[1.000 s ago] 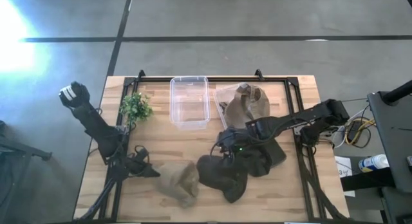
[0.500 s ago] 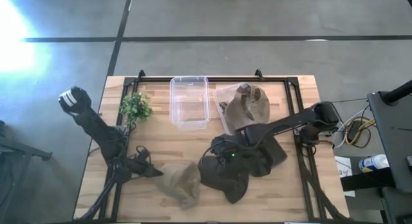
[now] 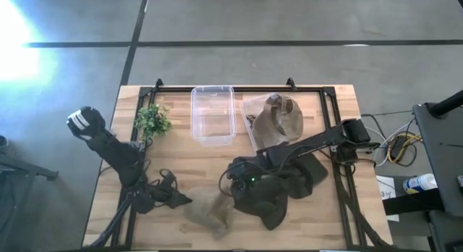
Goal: Pick & Place hat
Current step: Put the brown cap into the right transparent bin
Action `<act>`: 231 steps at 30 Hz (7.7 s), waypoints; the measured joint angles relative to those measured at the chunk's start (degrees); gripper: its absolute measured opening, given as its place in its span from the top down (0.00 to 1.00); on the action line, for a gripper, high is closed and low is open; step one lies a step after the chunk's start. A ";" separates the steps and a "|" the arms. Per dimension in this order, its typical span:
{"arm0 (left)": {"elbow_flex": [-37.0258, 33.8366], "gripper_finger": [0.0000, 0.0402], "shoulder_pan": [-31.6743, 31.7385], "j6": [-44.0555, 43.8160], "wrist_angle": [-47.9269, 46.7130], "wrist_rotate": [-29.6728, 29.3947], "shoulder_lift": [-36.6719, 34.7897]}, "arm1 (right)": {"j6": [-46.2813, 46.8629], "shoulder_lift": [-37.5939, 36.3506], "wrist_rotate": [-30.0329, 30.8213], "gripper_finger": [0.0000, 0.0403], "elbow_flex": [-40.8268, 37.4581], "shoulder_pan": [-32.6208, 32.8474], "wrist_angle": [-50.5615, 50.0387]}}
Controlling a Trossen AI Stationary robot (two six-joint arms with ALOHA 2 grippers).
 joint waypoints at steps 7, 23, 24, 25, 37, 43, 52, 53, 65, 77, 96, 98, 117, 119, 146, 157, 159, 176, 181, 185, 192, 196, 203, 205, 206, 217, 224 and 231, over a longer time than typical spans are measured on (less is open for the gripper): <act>9.26 0.56 4.19 5.00 0.08 -0.90 8.84 | -0.08 4.21 -5.28 0.56 0.02 0.03 3.10; 12.21 0.86 10.46 23.28 12.62 7.53 12.75 | -3.55 3.77 -3.43 0.56 0.02 -0.36 4.63; 12.30 0.91 10.88 23.79 12.54 8.23 12.70 | -3.18 3.74 -3.41 0.56 0.02 -0.35 4.54; 12.40 0.95 11.22 24.22 12.58 8.85 12.70 | -2.71 3.53 -3.39 0.56 0.02 -0.36 4.35; 13.61 0.98 12.59 37.95 3.22 4.33 2.08 | -6.47 -13.41 18.52 0.56 0.00 -0.43 -2.56; 13.91 0.98 13.89 51.55 -0.82 -2.38 -10.65 | -5.65 -23.57 27.61 0.56 0.04 -0.97 -3.84; 21.42 0.96 19.75 68.07 -15.09 21.93 -19.14 | 0.58 -26.13 10.79 0.56 0.02 -3.23 -6.00; 22.49 0.96 20.59 68.10 -17.92 24.06 -19.09 | 0.58 -26.12 9.15 0.56 0.02 -3.55 -5.99; 29.32 0.98 25.48 78.47 -25.99 28.85 -14.92 | 5.13 -21.88 -4.56 0.56 -0.02 -5.33 -0.60; 29.58 0.98 31.24 80.80 -25.63 36.56 -11.81 | 8.74 -16.24 -13.86 0.56 0.02 -6.15 5.17; 30.01 0.98 32.71 78.89 -32.85 41.93 -11.75 | 7.45 -19.66 -12.83 0.64 0.07 -11.84 4.16; 30.56 0.98 32.68 79.56 -32.36 41.94 -11.75 | 7.32 -19.61 -12.70 0.61 0.00 -12.10 1.86; 32.24 0.98 36.09 86.13 -29.94 41.75 -11.81 | 8.08 -15.00 -18.12 0.46 0.04 -10.53 6.59; 32.24 0.98 36.74 86.38 -30.03 41.67 -11.82 | 8.76 -14.96 -18.97 0.46 0.05 -10.53 6.43; 32.00 0.67 35.09 75.83 -31.73 29.06 -13.62 | 4.14 -16.81 -10.68 0.96 -0.09 -11.71 5.16; 31.81 0.61 28.04 66.64 -45.79 5.38 -25.37 | -0.86 -29.96 22.62 0.97 0.09 -13.72 -1.64; 31.81 0.61 27.59 66.27 -46.55 2.04 -26.51 | -3.87 -32.20 28.04 0.97 0.09 -13.75 -2.27; 31.81 0.61 27.33 65.94 -48.68 1.42 -21.19 | -49.97 -30.65 56.85 0.97 0.00 -13.46 -35.96; 31.81 0.61 27.33 63.98 -48.66 1.44 -19.92 | -67.06 -24.05 66.46 0.97 0.00 -12.75 -41.06; 31.81 0.61 27.33 61.07 -50.22 1.48 -19.92 | -71.95 -19.99 64.84 0.97 0.00 -11.50 -46.90; 31.14 0.61 27.33 58.38 -52.07 1.44 -19.84 | -69.48 -15.27 52.55 0.97 0.00 -5.85 -54.99; 29.79 0.61 27.43 57.44 -52.06 1.36 -19.84 | -71.67 -13.11 46.95 0.97 0.00 -3.57 -53.82; 29.10 0.61 27.44 55.89 -51.99 1.90 -19.86 | -72.06 -11.79 38.65 0.97 0.00 -3.65 -51.30; 29.10 0.61 27.42 55.86 -51.98 2.33 -19.86 | -71.54 -12.10 37.99 0.97 0.00 -3.50 -49.12; 29.10 0.61 27.41 55.86 -51.98 2.59 -19.86 | -71.35 -12.19 37.38 0.96 0.00 -3.50 -47.94; 29.08 0.61 27.41 55.86 -51.89 4.08 -19.86 | -68.00 -12.47 30.56 0.76 0.02 -3.56 -41.90; 29.01 0.61 27.41 55.89 -51.90 4.78 -19.91 | -62.11 -16.04 30.60 0.65 0.02 -3.58 -38.70; 29.01 0.61 27.40 55.92 -51.87 5.15 -19.93 | -49.88 -21.07 28.36 0.60 0.02 -3.58 -30.78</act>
